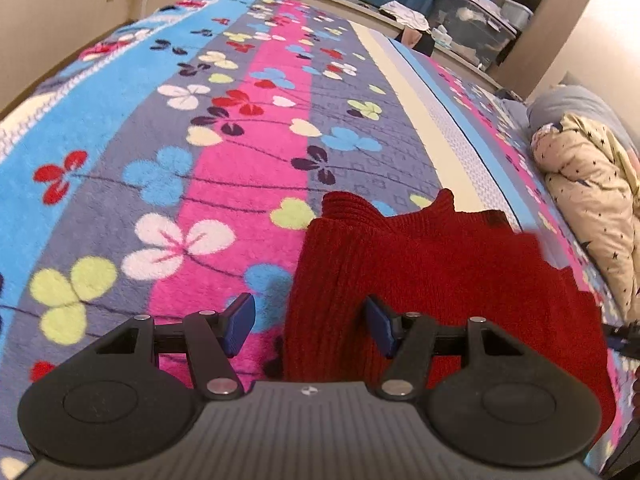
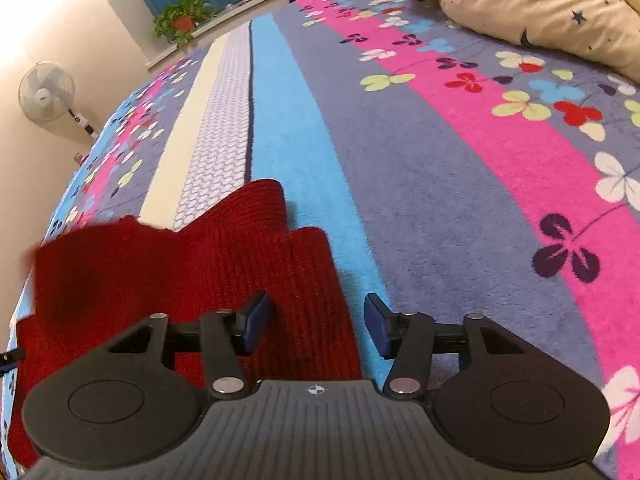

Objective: Fold small clothes
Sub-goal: 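Lay the hem onto the collar and open both grippers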

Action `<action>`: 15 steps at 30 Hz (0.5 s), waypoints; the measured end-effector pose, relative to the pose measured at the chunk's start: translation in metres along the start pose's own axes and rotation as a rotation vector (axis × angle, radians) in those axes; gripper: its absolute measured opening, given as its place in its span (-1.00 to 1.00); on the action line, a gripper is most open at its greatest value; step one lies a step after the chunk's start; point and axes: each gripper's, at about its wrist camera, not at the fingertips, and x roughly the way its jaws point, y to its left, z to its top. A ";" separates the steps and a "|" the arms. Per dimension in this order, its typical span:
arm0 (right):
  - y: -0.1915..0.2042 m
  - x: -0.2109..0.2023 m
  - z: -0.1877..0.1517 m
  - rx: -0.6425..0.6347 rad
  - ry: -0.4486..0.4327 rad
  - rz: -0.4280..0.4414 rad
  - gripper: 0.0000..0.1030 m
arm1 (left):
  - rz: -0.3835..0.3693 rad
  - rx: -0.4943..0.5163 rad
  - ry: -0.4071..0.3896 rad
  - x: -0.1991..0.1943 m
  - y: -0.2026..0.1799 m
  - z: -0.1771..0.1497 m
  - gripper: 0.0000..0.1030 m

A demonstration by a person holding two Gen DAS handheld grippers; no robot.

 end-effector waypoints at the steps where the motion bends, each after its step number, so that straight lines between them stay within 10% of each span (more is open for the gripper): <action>1: -0.002 0.001 0.000 0.013 0.003 -0.005 0.12 | 0.000 -0.006 0.005 0.003 0.000 0.000 0.29; 15: -0.030 0.009 0.002 0.212 0.063 0.075 0.17 | -0.027 0.014 0.003 0.004 -0.007 0.001 -0.09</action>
